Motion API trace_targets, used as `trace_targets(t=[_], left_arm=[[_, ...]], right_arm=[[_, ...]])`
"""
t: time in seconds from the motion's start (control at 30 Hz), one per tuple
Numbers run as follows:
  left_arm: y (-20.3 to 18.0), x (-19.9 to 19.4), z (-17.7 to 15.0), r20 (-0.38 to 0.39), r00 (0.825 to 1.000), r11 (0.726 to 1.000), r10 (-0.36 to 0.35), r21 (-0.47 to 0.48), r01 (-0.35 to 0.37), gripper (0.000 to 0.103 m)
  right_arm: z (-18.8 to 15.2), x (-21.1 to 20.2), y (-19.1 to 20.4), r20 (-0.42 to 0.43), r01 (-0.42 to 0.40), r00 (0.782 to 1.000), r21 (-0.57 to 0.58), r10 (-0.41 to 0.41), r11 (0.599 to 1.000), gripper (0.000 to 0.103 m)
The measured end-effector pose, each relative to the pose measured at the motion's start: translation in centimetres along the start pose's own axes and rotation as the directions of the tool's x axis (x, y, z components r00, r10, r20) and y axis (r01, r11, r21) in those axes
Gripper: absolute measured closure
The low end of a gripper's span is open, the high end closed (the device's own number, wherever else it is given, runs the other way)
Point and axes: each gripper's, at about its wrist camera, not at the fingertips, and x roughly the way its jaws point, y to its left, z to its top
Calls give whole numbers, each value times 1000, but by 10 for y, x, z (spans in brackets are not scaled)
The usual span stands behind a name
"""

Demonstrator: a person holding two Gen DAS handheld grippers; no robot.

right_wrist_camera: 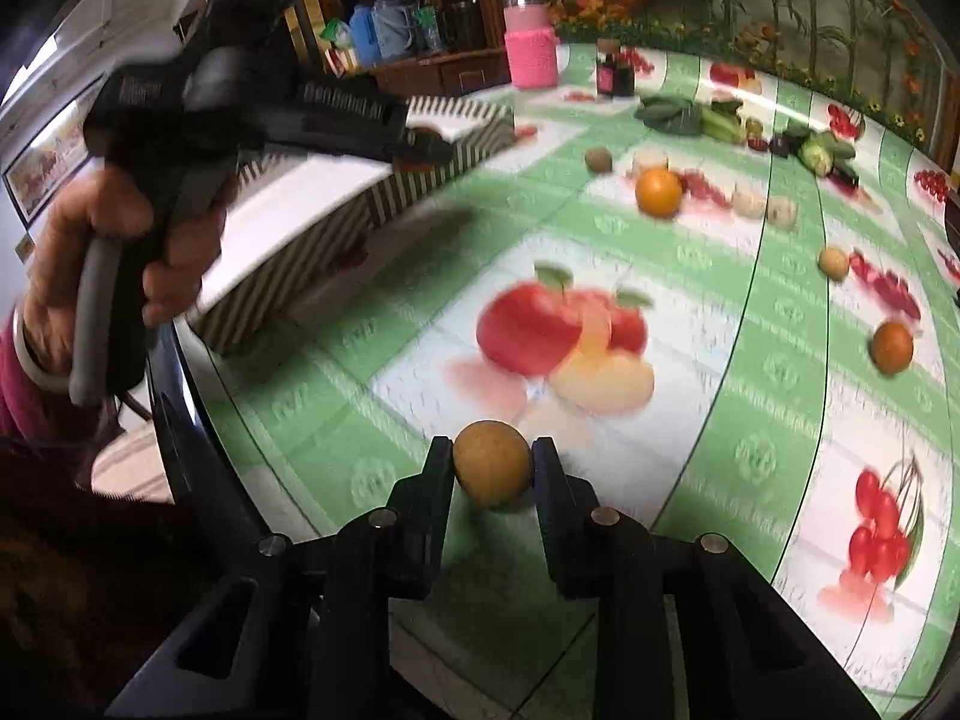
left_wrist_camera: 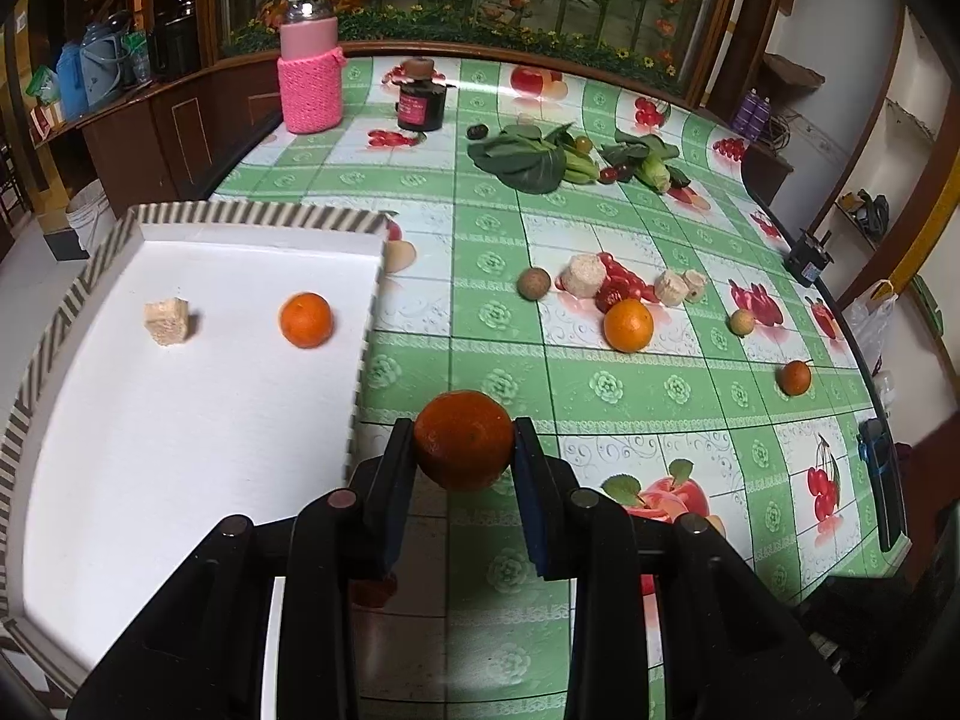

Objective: Organize fruits
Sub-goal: 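Release the orange into the white tray with the left tool while the right tool releases the tan fruit there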

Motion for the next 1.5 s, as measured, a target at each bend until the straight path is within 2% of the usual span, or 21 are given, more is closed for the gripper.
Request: trace_targets(t=[0.17,0.27,0.43,0.67,0.93,1.1,1.33,1.4,1.47,1.5], left_arm=[[19,-12,7,30,998,999,52,12,-52,74],[37,-16,12,35,996,996,86,4,-86,74],[71,-18,19,40,987,988,153,-15,-153,74],[117,-2,24,-15,986,984,163,-71,-164,74],[143,19,21,-81,984,980,157,-112,-166,74],[148,27,20,-99,981,977,170,-117,-181,74],[151,32,17,-110,971,968,210,-117,-223,72],[153,31,16,-105,971,966,215,-124,-228,64],[153,26,16,-85,969,962,230,-128,-240,41],[152,24,16,-73,968,961,239,-127,-247,37]], right_arm=[[43,0,4,99,-60,993,22,57,998,76],[72,12,12,121,-115,986,14,113,993,76],[113,36,32,116,-146,982,-38,150,989,76],[157,81,61,62,-166,983,-113,174,980,76],[185,139,84,-22,-177,984,-158,176,971,76],[186,164,86,-69,-175,984,-162,166,971,76],[185,173,91,-80,-161,986,-178,149,971,73],[185,171,91,-67,-145,989,-187,135,972,59],[184,163,88,-41,-121,992,-183,115,976,46],[183,158,87,-28,-119,993,-180,116,976,45]])
